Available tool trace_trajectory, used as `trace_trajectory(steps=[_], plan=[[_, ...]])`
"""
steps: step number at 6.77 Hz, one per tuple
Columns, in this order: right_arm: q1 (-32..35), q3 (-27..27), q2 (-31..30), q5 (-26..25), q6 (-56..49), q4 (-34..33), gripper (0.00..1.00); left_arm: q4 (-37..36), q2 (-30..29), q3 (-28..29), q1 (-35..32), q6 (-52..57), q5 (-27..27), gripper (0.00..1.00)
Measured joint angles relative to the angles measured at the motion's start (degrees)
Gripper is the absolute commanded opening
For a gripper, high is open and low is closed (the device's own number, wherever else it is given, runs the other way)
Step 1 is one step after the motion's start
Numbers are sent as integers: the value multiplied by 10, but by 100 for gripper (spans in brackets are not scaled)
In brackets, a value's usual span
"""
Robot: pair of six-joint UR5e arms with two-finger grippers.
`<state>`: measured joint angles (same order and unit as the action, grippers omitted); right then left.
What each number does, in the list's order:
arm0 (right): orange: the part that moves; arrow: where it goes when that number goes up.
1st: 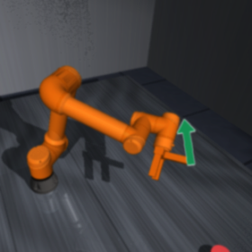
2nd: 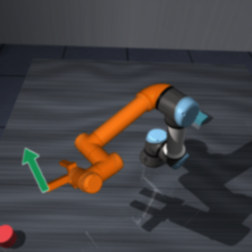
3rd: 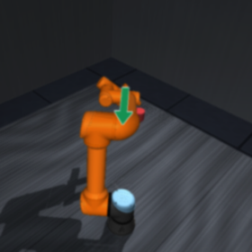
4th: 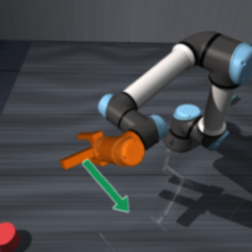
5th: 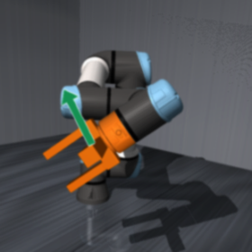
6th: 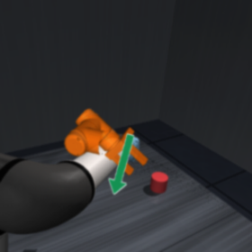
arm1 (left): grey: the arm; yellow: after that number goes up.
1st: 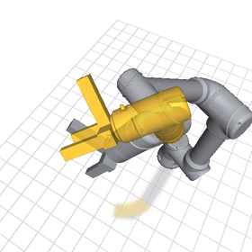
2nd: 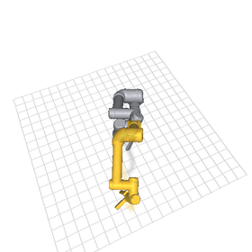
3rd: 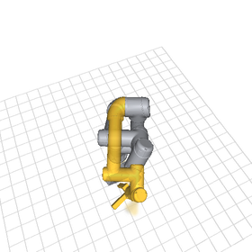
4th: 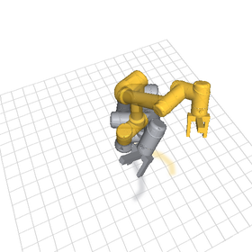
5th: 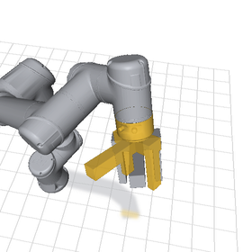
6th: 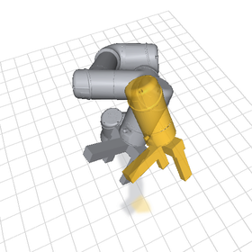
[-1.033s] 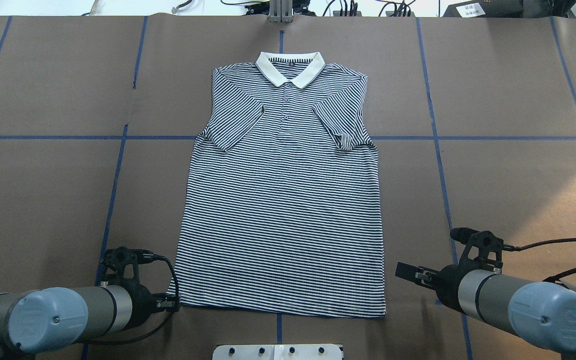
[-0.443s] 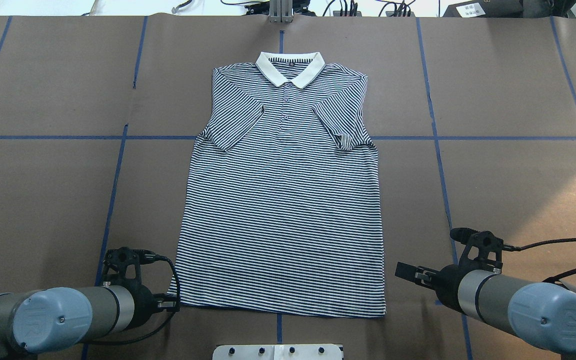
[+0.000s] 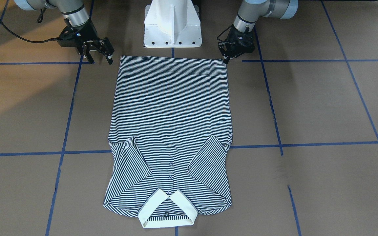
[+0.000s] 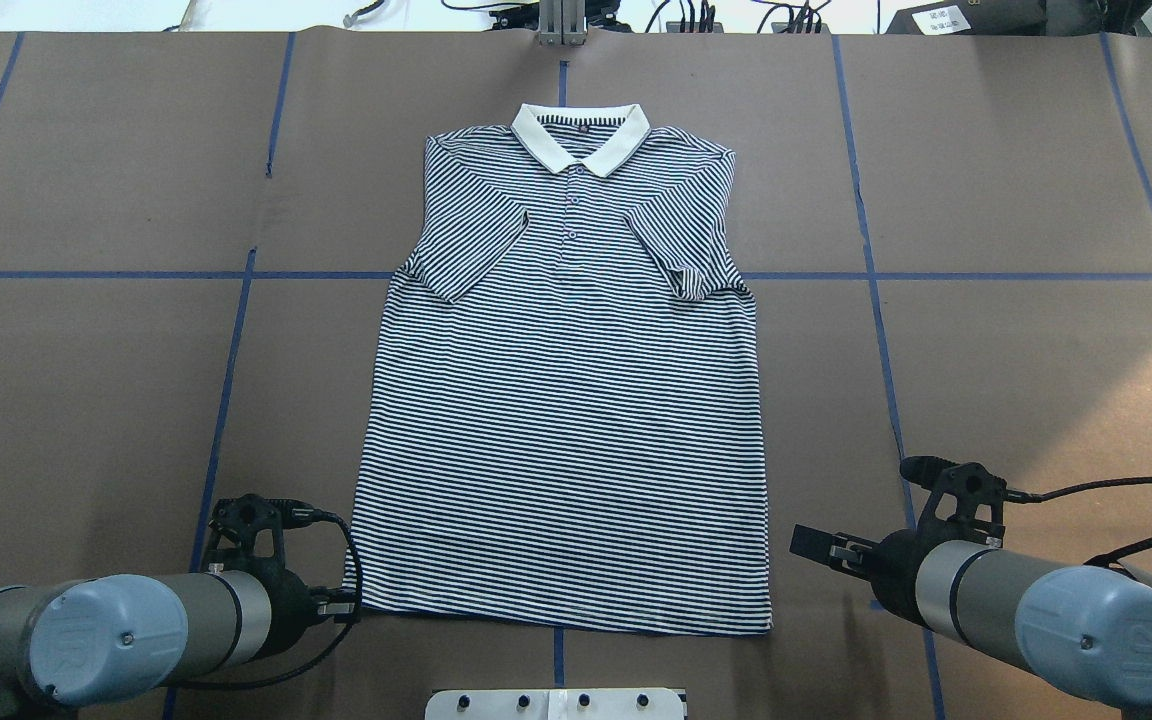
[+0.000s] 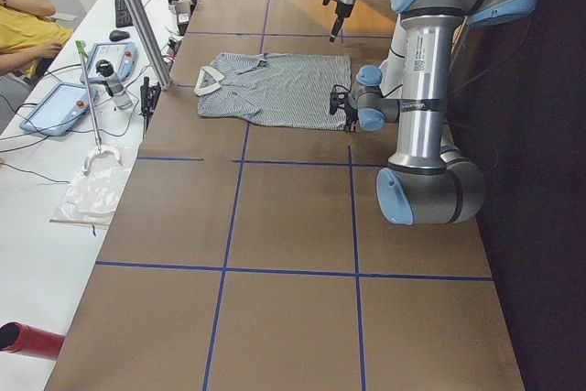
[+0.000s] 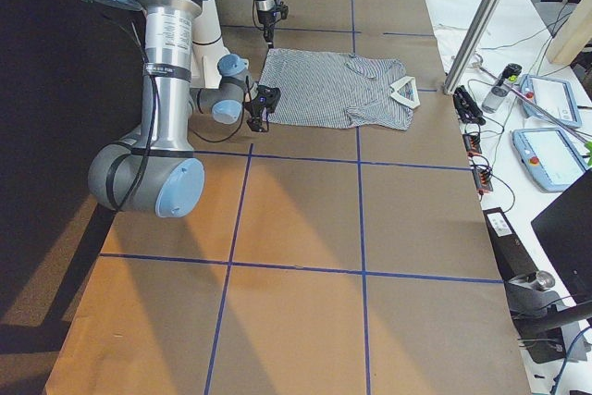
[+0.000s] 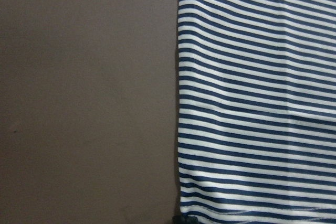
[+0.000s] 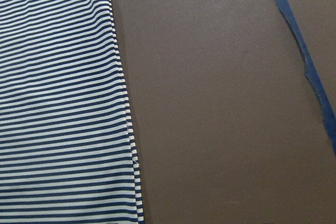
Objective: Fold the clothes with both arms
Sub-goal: 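Grasp the hem corners with both grippers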
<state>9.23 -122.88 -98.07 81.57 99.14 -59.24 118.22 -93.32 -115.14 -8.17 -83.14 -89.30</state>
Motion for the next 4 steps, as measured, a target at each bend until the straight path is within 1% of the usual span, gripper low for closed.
trace_trajectory(steps=[2,3,4], plan=[[0,0,2,-1,0,0,91,0,0,-2,-2,1,0,0],[0,-1,3,-3,0,0,91,0,1,-9,-5,3,0,0],[-1,-1,4,-4,0,0,89,-9,2,-26,-8,5,0,0]])
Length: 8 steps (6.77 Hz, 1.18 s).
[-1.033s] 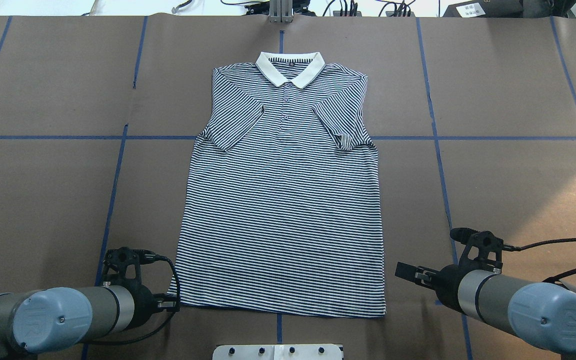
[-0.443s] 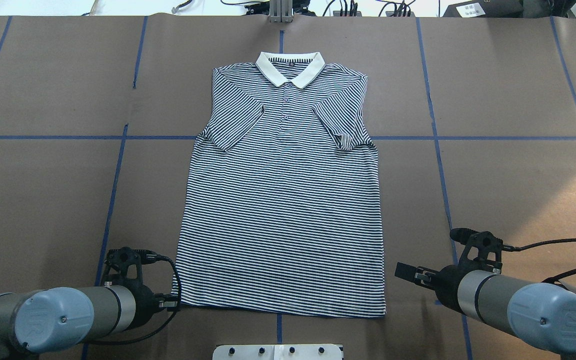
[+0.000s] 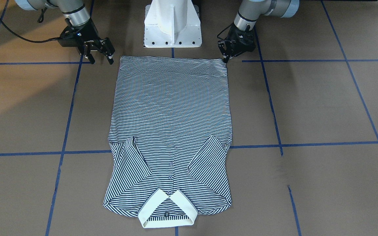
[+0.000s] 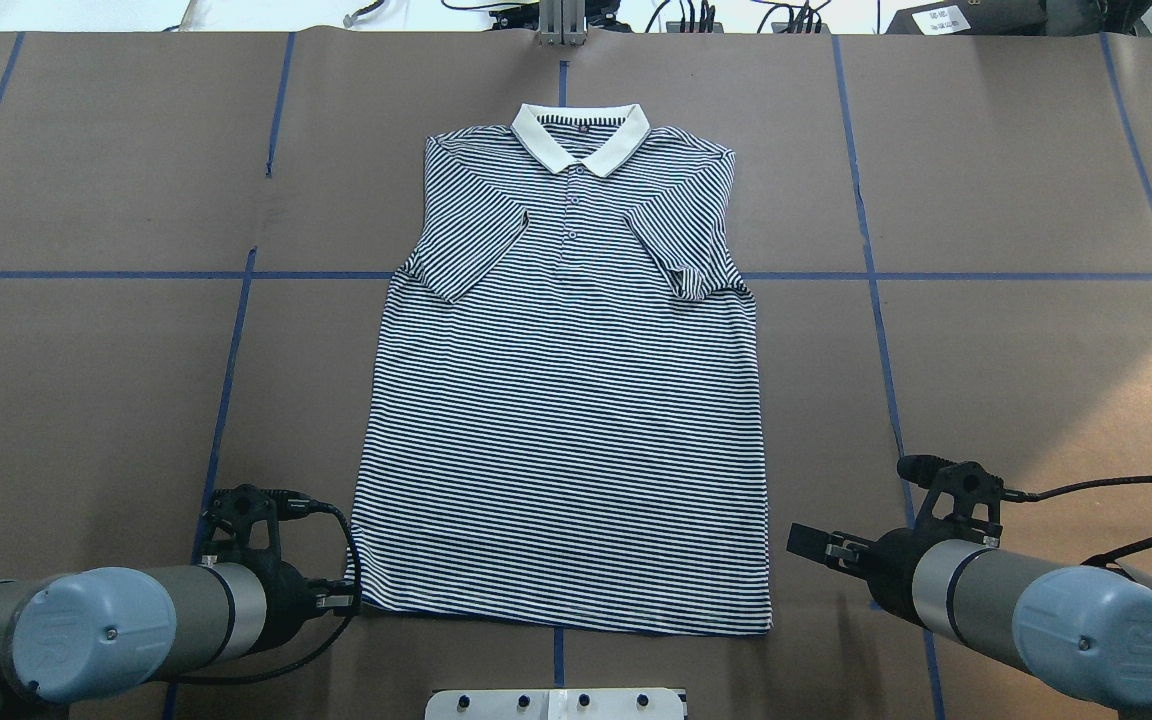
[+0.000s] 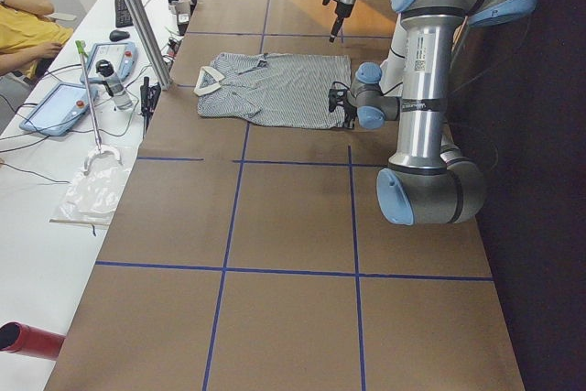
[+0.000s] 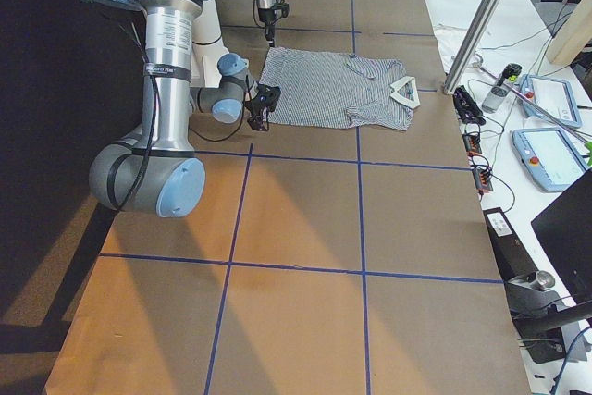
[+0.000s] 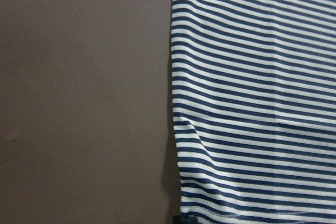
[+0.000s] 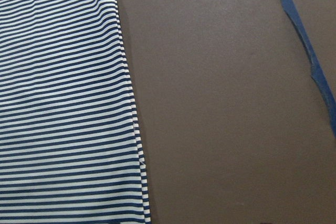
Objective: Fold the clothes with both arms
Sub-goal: 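Grasp the hem corners with both grippers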
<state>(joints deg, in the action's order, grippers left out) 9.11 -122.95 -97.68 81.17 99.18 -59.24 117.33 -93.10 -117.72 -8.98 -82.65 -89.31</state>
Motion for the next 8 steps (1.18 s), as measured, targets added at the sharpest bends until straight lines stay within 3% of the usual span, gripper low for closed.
trace_trajectory(steps=[4,6,8], plan=[[-14,-1,6,-6,44,-12,62,-65,-8,-43,6,1,-1,0],[-26,-1,72,-9,98,-119,55,-67,-9,-43,7,1,3,0],[-48,5,139,-21,131,-220,55,-68,-12,-41,11,1,20,0]])
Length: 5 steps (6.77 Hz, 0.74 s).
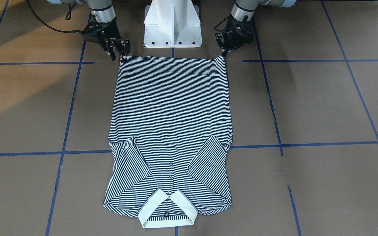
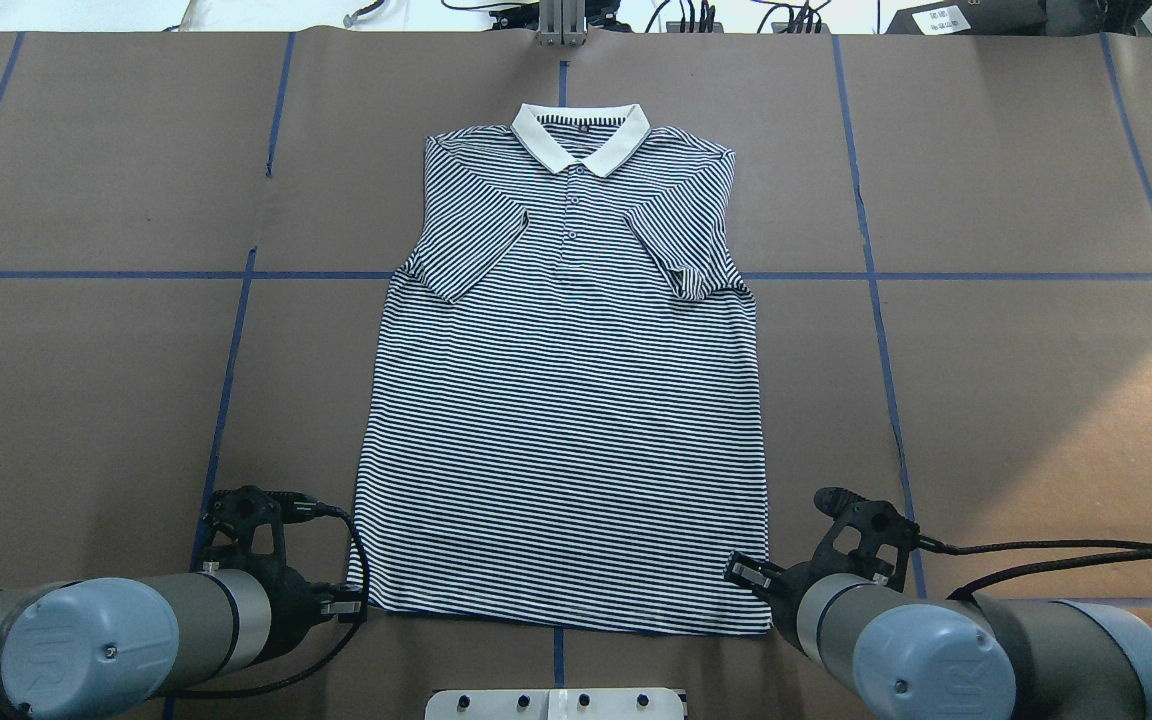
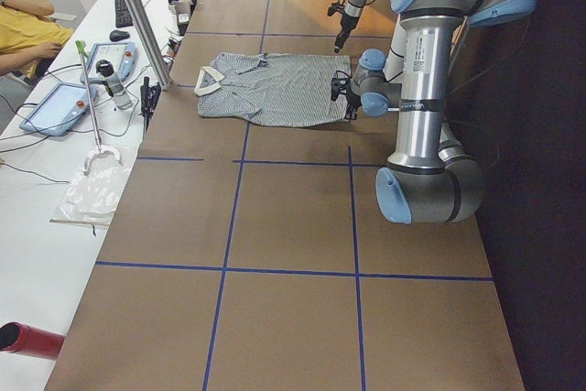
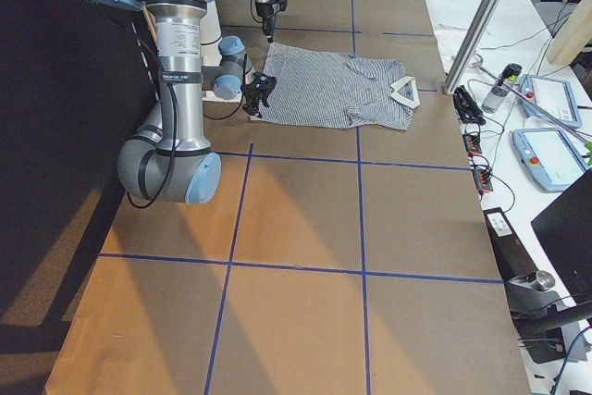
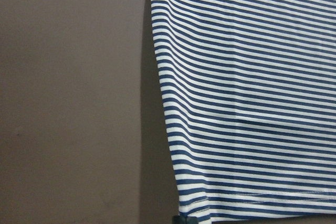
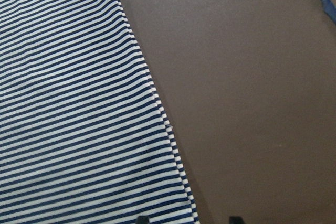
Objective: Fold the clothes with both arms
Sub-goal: 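Grasp the hem corners with both grippers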
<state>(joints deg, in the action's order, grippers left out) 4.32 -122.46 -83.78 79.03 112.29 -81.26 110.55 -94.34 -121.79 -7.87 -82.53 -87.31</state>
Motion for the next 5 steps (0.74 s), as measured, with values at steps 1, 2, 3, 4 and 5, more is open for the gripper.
trace_trajectory(steps=[1,2,3,4,5], plan=[[-10,5,8,-6,5,-14,55,0,-1,1,1,0,7,0],[-17,11,7,-8,7,-19,55,-1,-2,1,3,-1,14,0],[-24,18,6,-8,7,-21,50,-1,-3,2,3,-1,20,0],[-28,24,6,-8,8,-21,19,-1,-4,2,4,-1,21,0],[-31,26,8,-8,8,-21,0,-1,-5,2,4,-1,22,0]])
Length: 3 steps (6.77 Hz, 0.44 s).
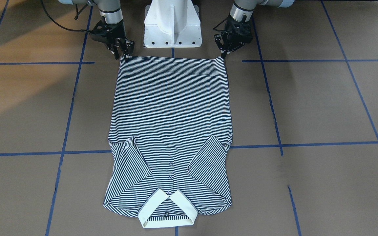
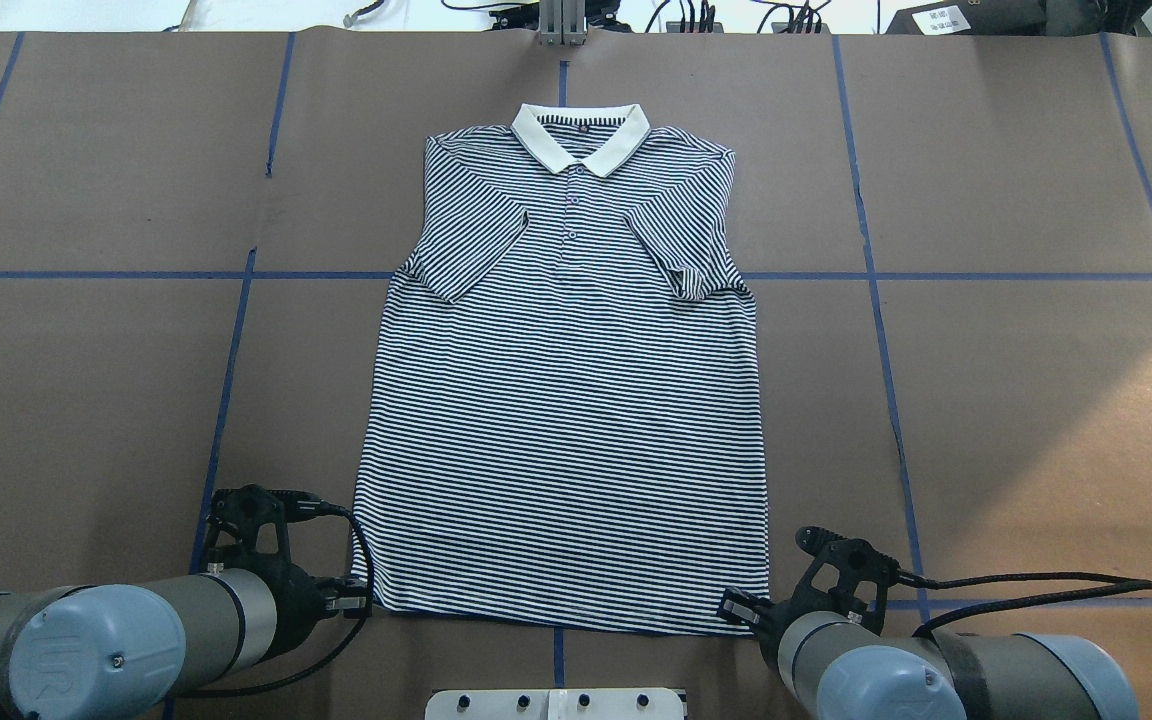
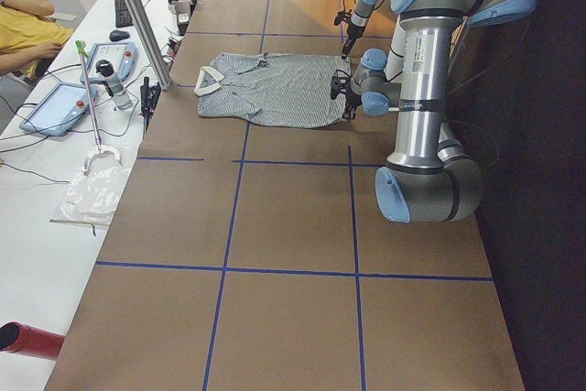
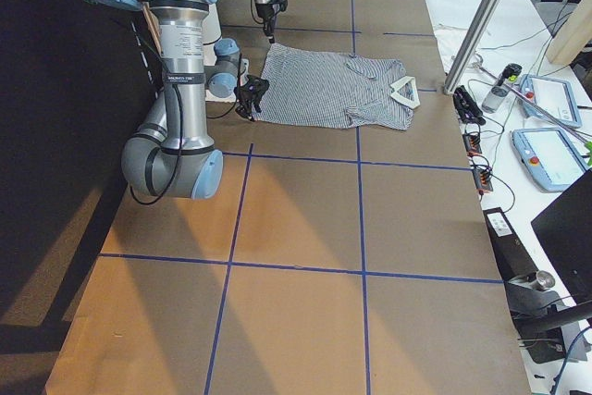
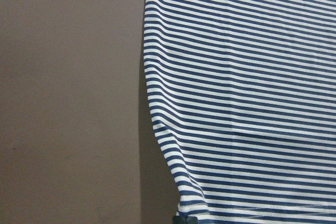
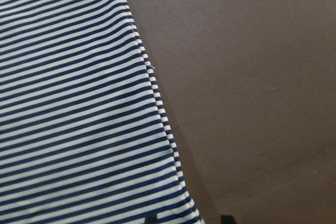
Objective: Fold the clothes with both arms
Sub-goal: 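Grasp the hem corners with both grippers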
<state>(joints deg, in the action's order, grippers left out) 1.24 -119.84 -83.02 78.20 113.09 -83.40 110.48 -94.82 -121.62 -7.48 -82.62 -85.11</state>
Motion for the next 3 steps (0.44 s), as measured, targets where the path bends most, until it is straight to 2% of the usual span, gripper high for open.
trace_trajectory(steps=[3], plan=[[0,-1,5,0,-1,-5,0,0,-1,-1,0,0,0,0]])
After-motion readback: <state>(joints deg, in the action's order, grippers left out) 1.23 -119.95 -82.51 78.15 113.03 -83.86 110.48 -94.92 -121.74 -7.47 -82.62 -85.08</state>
